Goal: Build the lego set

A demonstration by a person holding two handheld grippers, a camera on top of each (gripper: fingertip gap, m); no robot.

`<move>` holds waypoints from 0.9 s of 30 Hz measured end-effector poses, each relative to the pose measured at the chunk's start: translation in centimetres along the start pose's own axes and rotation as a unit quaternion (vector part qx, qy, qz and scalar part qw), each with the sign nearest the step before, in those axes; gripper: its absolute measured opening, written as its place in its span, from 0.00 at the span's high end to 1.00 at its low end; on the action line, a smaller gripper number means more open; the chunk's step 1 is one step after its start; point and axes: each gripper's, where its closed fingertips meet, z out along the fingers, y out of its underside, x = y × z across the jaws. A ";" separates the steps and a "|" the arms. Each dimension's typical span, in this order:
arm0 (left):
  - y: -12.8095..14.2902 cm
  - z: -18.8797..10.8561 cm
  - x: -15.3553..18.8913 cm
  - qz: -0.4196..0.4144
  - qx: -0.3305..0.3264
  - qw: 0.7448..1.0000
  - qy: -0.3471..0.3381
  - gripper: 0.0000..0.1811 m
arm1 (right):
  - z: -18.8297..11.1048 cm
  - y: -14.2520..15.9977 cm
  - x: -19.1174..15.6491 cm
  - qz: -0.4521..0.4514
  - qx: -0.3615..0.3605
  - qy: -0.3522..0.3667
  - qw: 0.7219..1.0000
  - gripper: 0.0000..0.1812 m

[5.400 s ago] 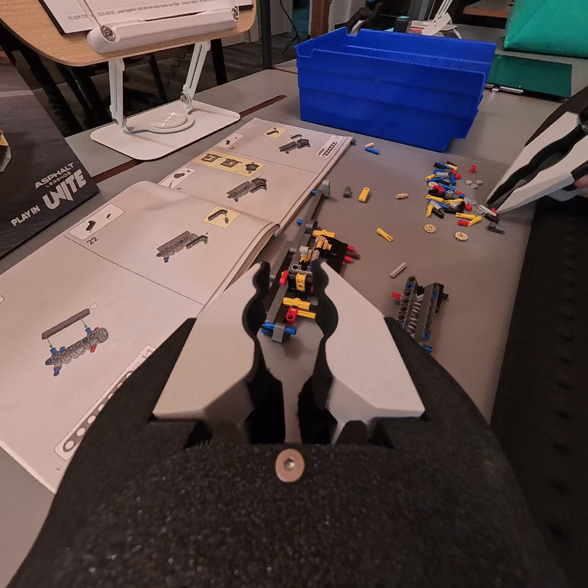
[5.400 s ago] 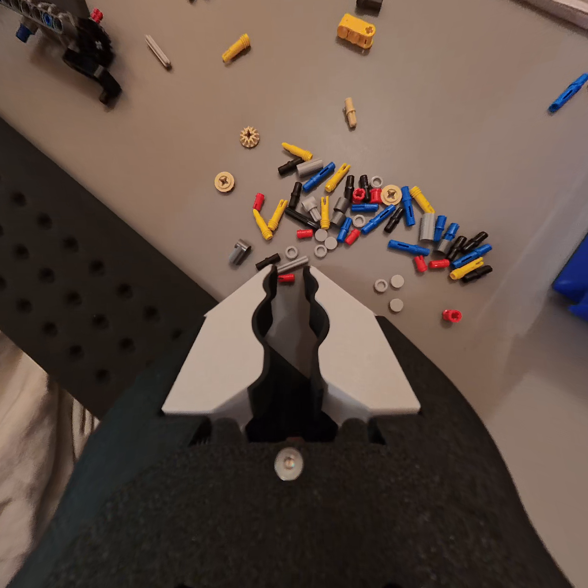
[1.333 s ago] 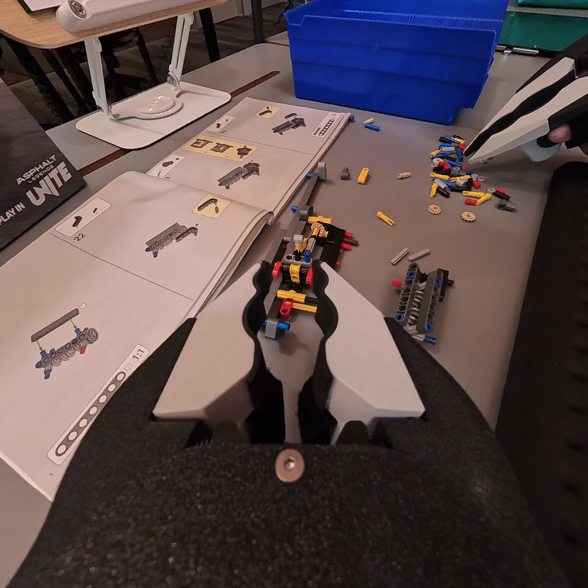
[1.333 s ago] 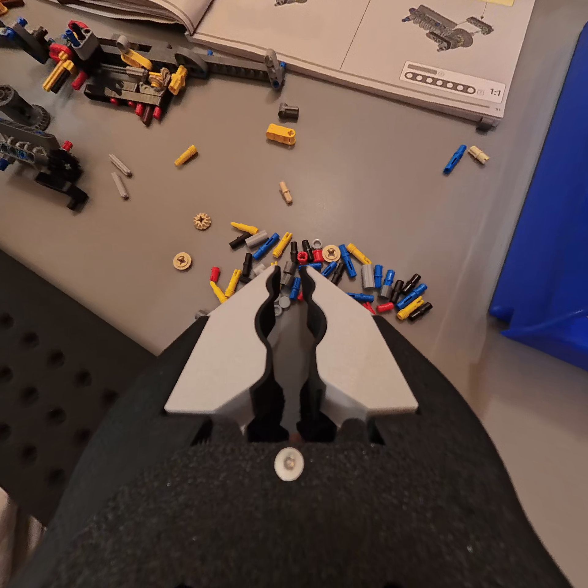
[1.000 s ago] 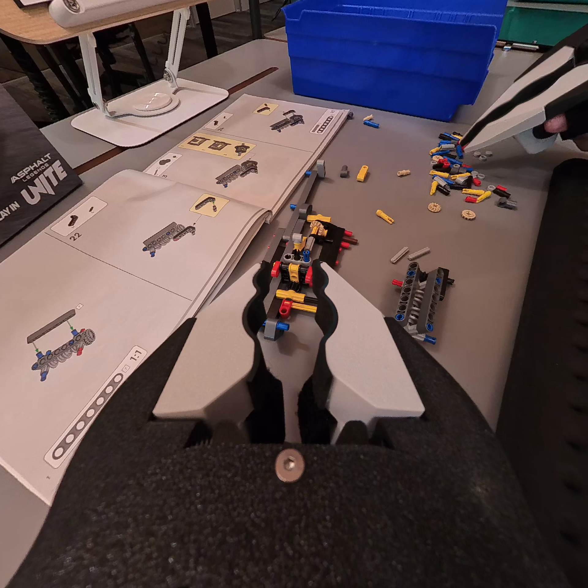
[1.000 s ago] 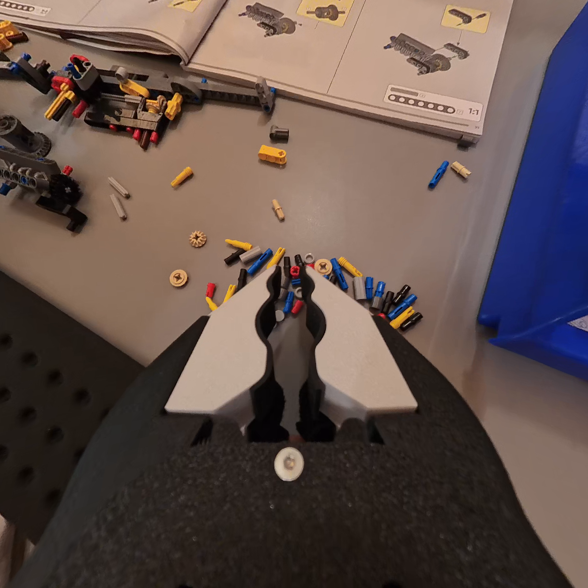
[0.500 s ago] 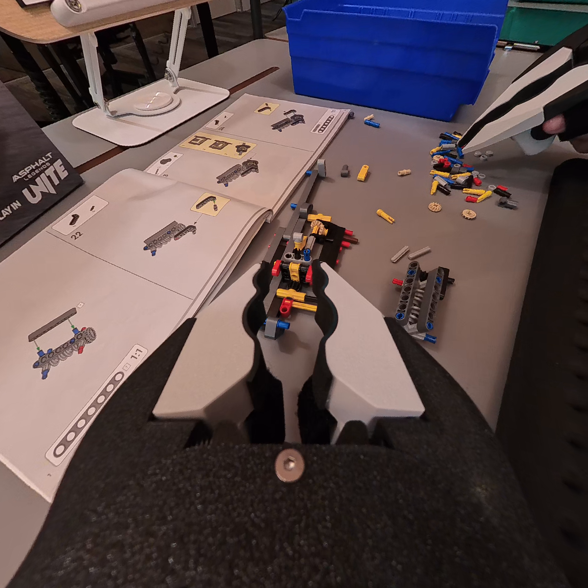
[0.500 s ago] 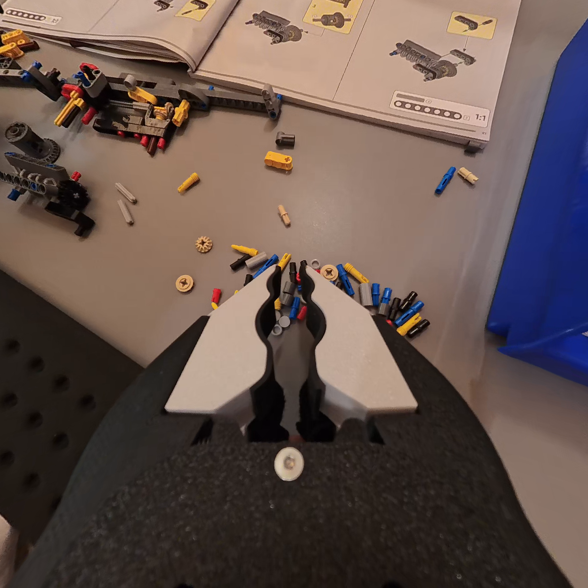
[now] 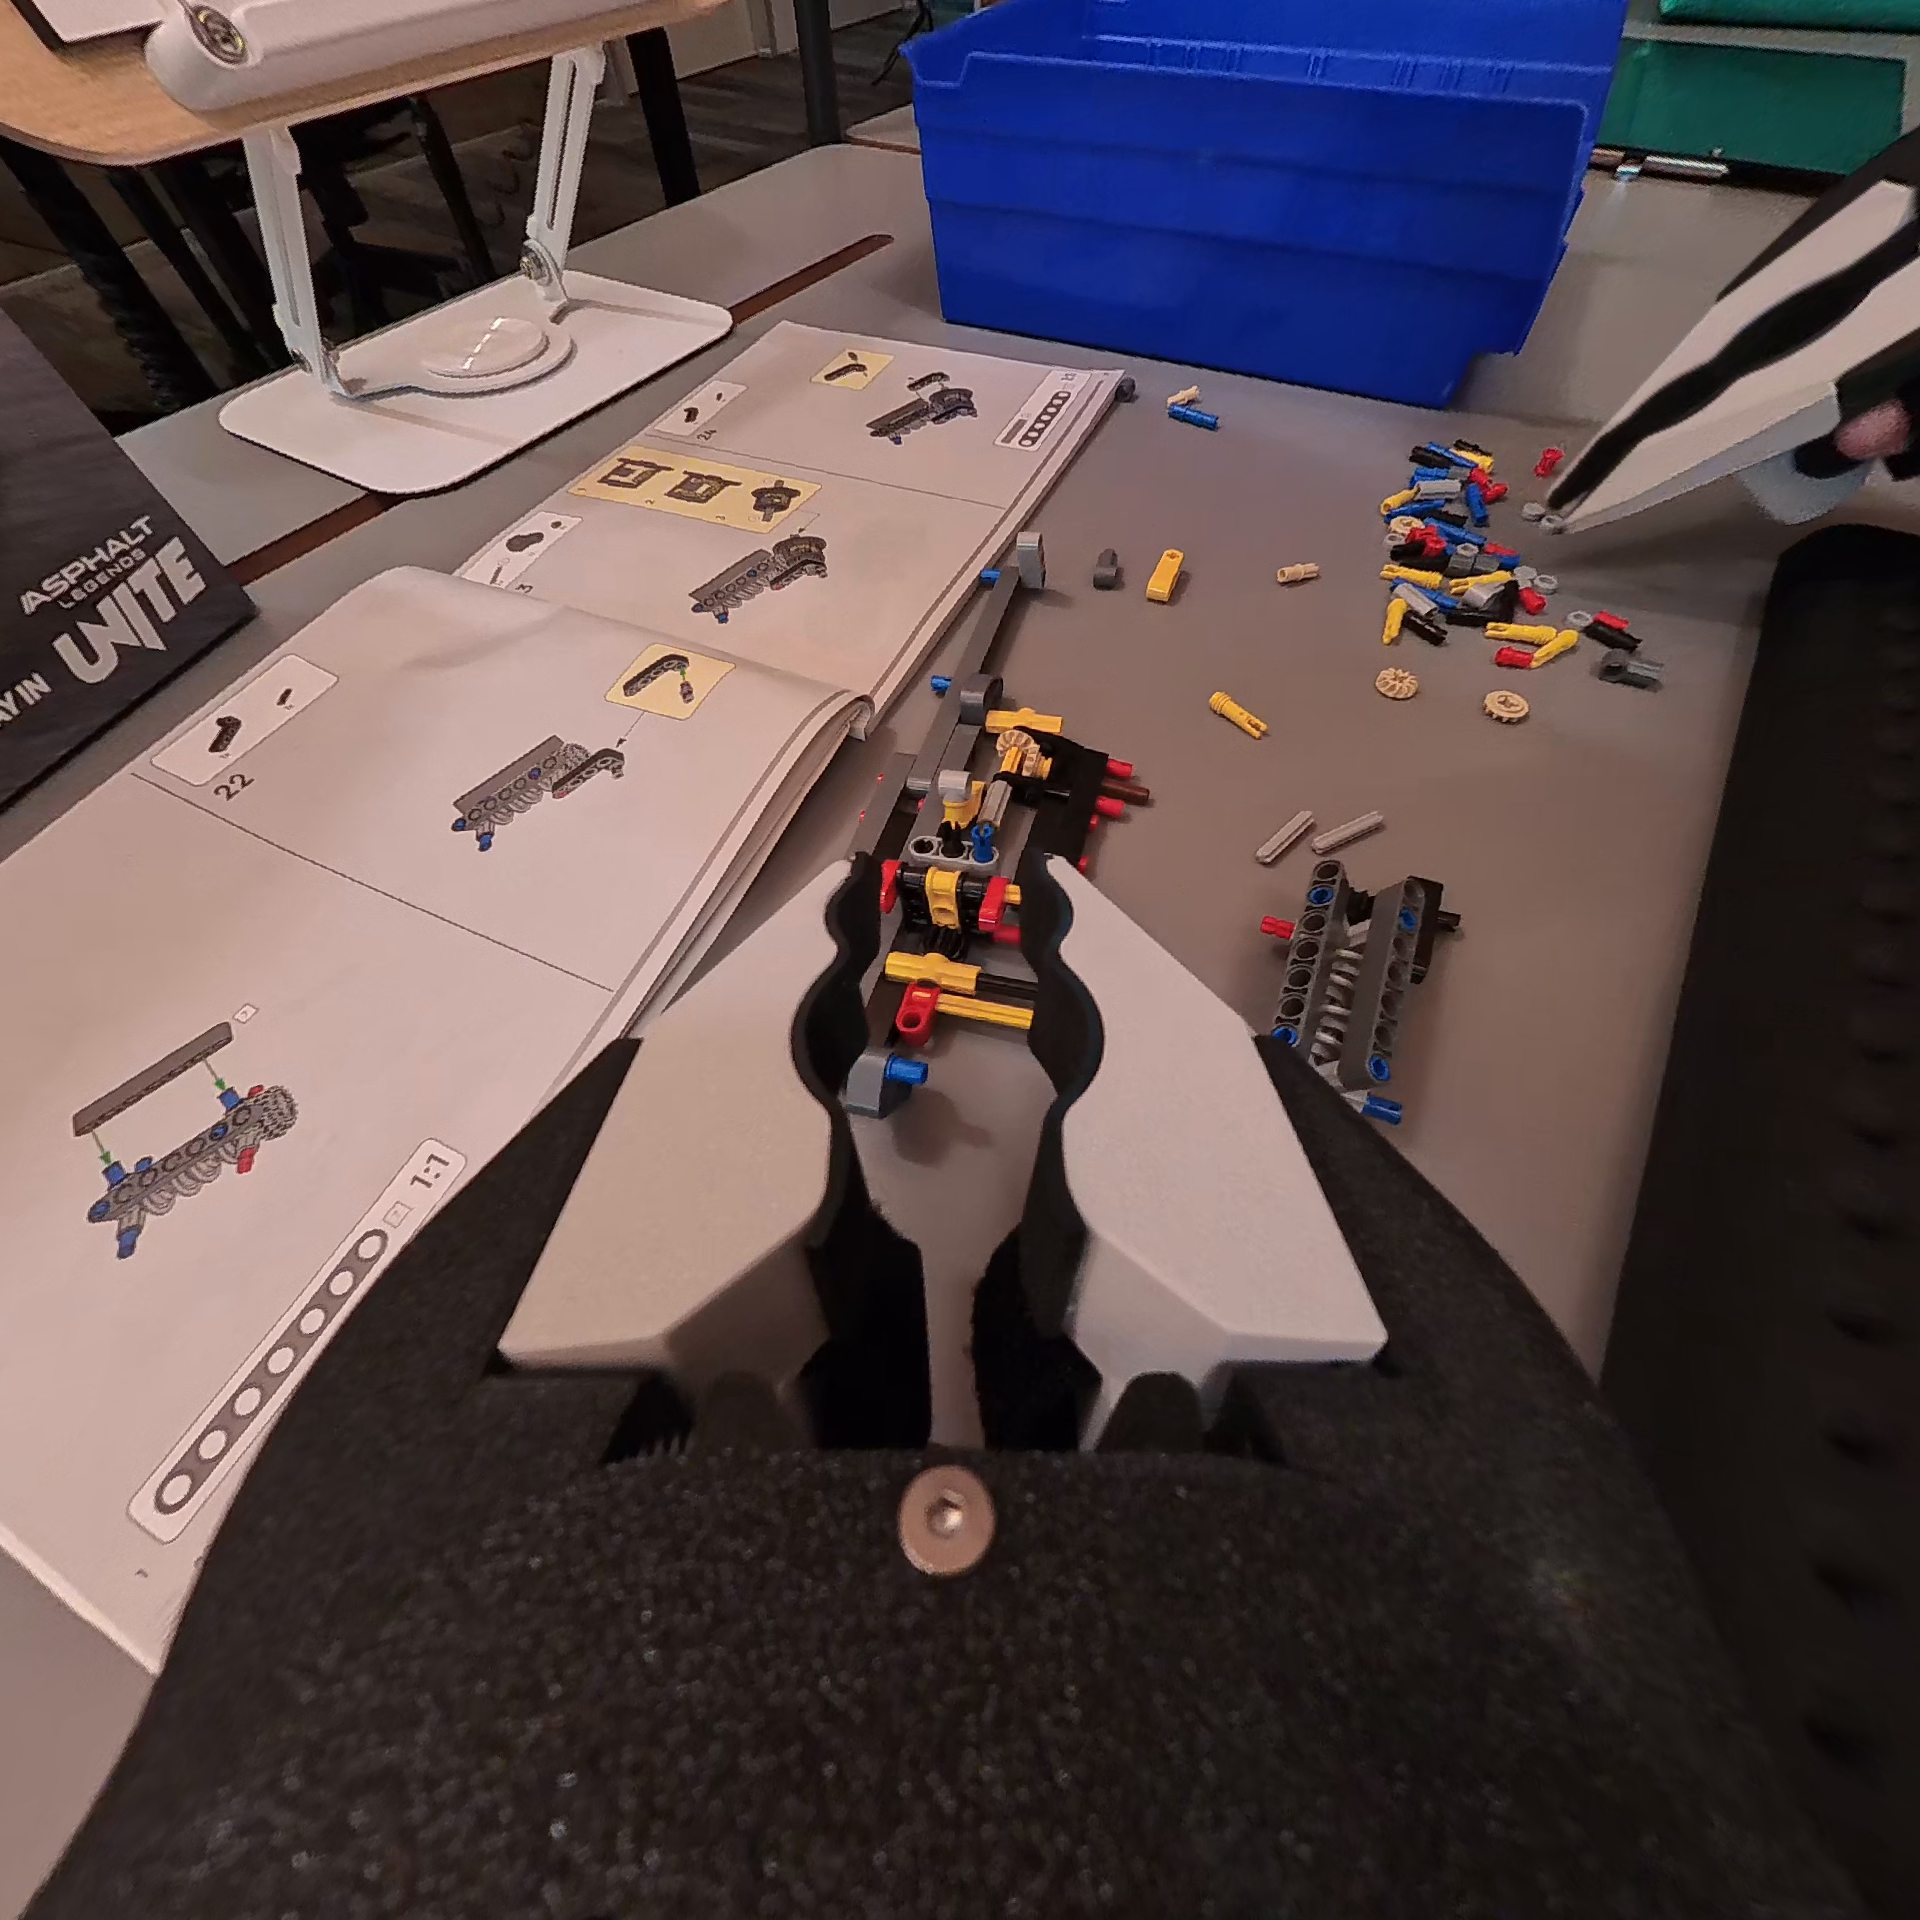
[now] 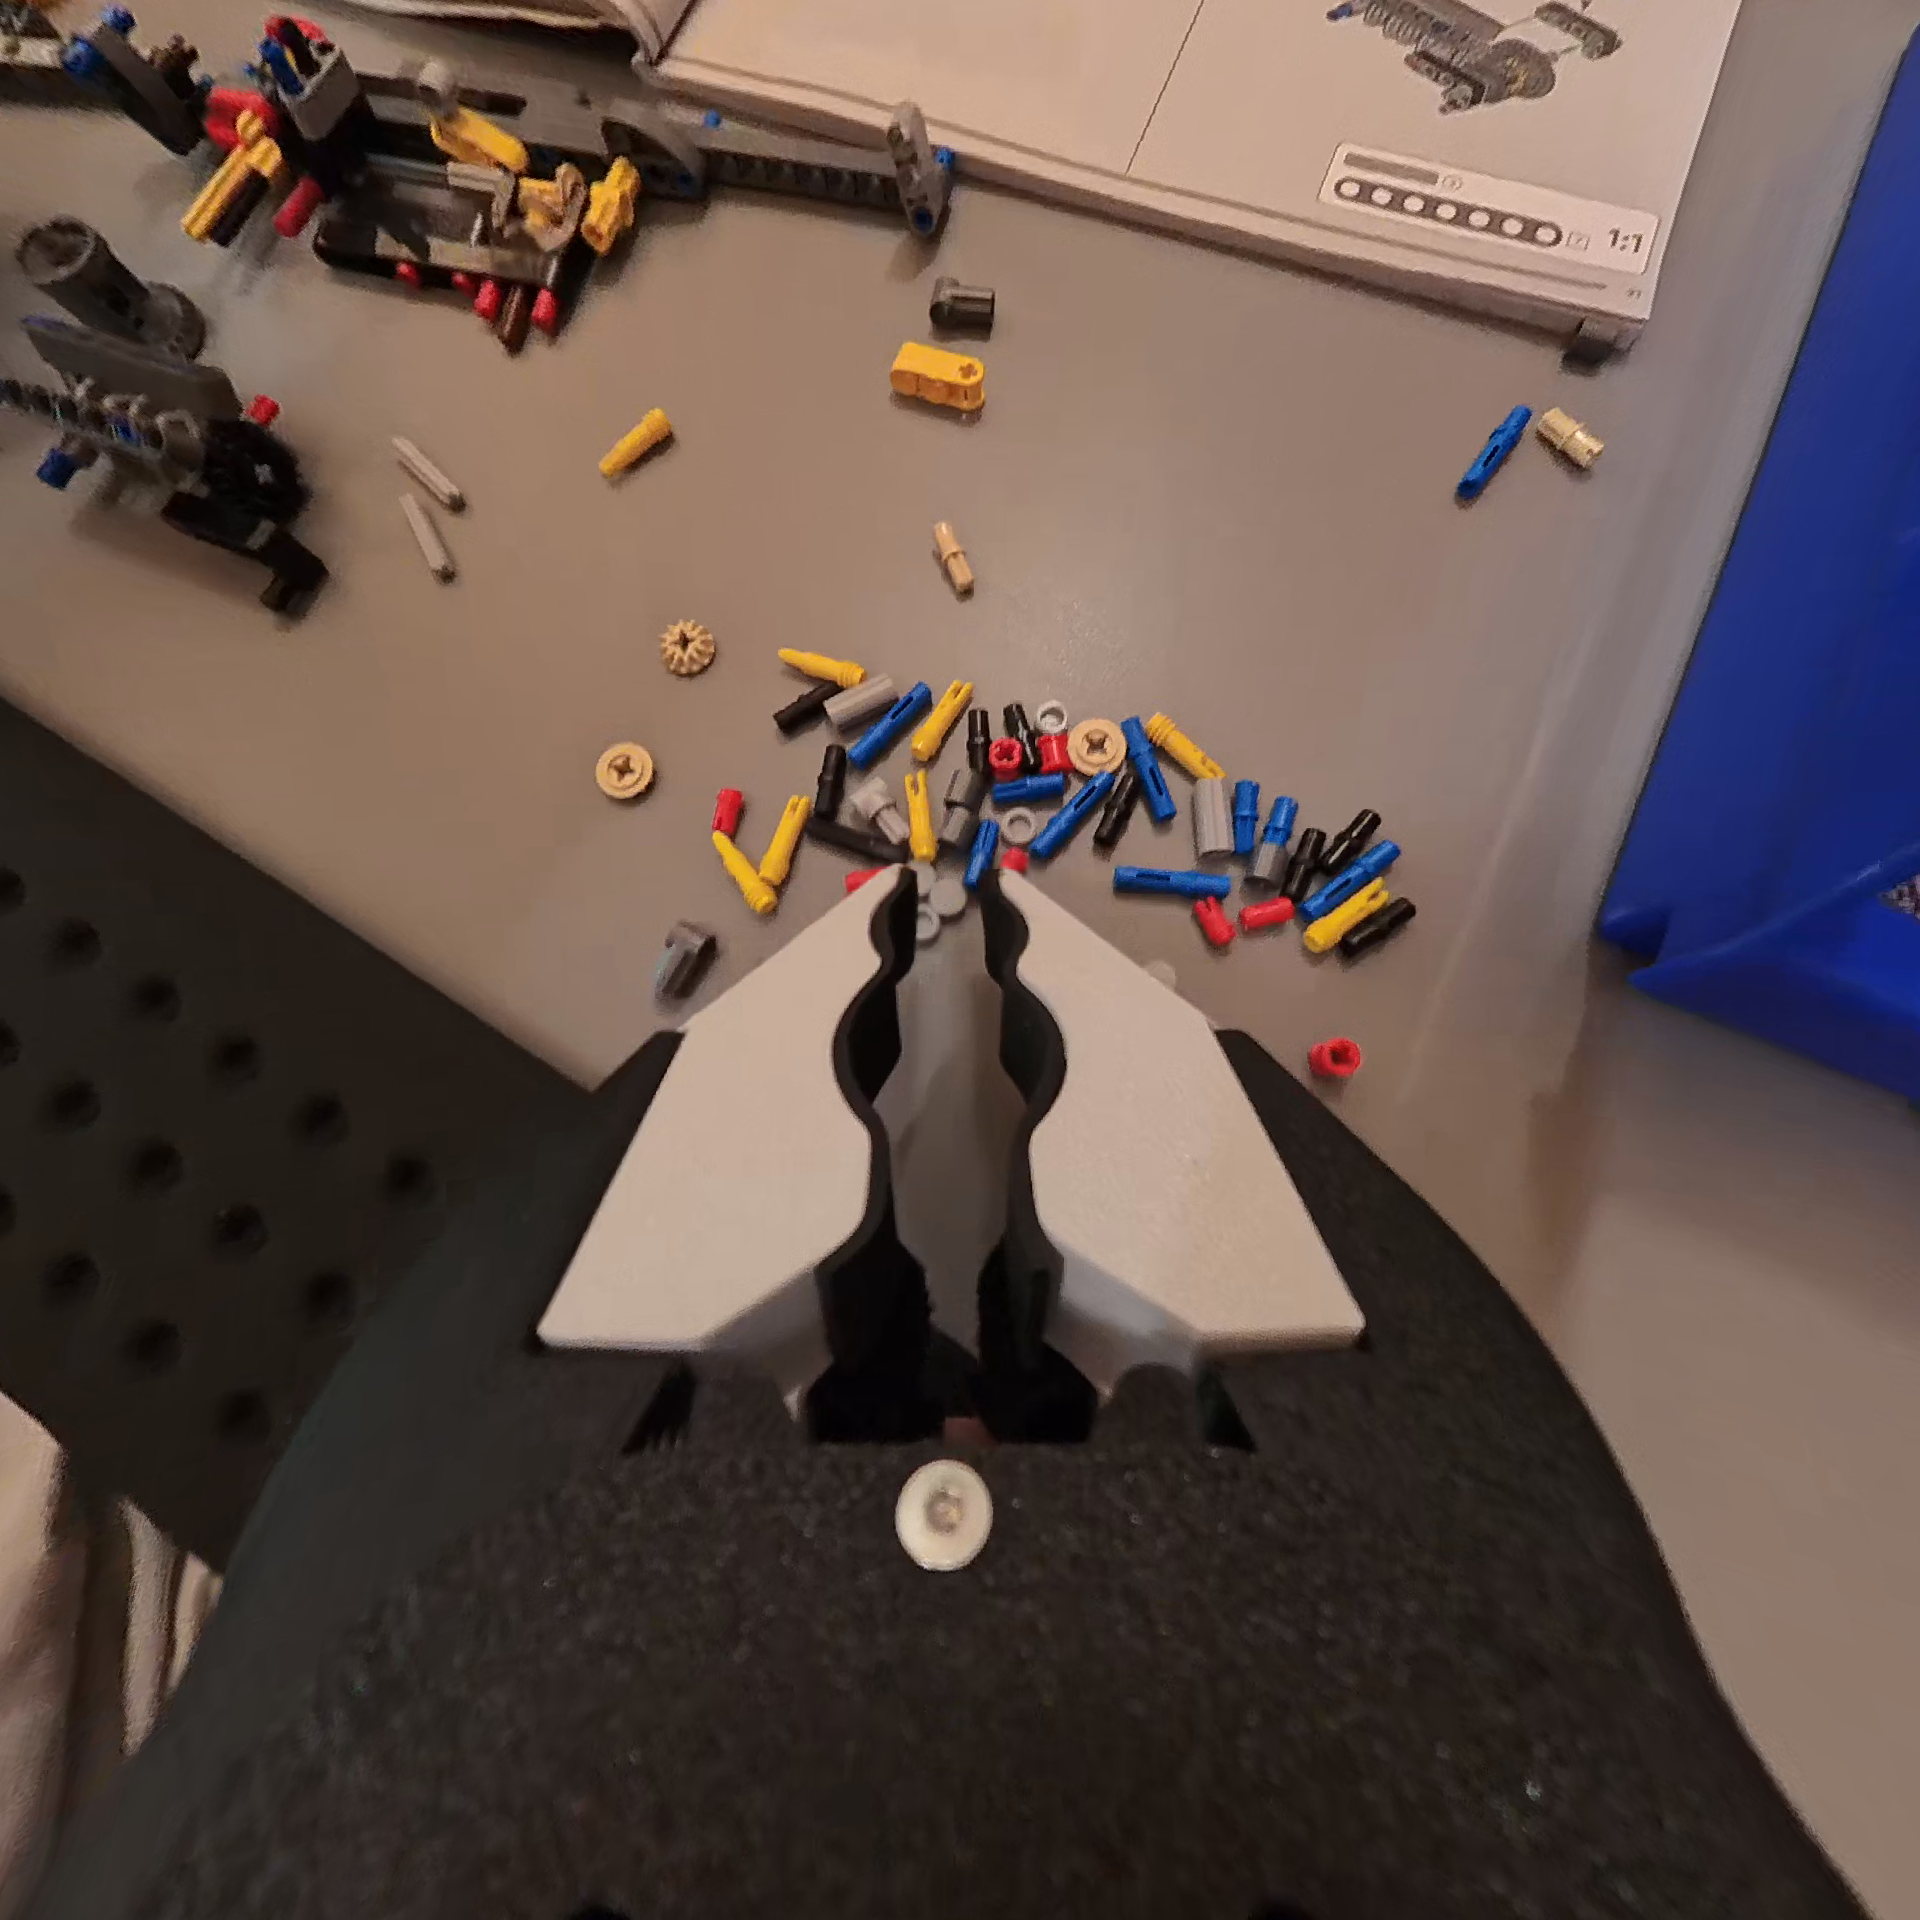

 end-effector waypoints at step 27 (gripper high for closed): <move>-0.7 -0.8 0.4 -0.028 0.028 0.999 0.005 0.87 | -6.4 4.7 -0.4 0.010 0.037 0.022 0.999 0.93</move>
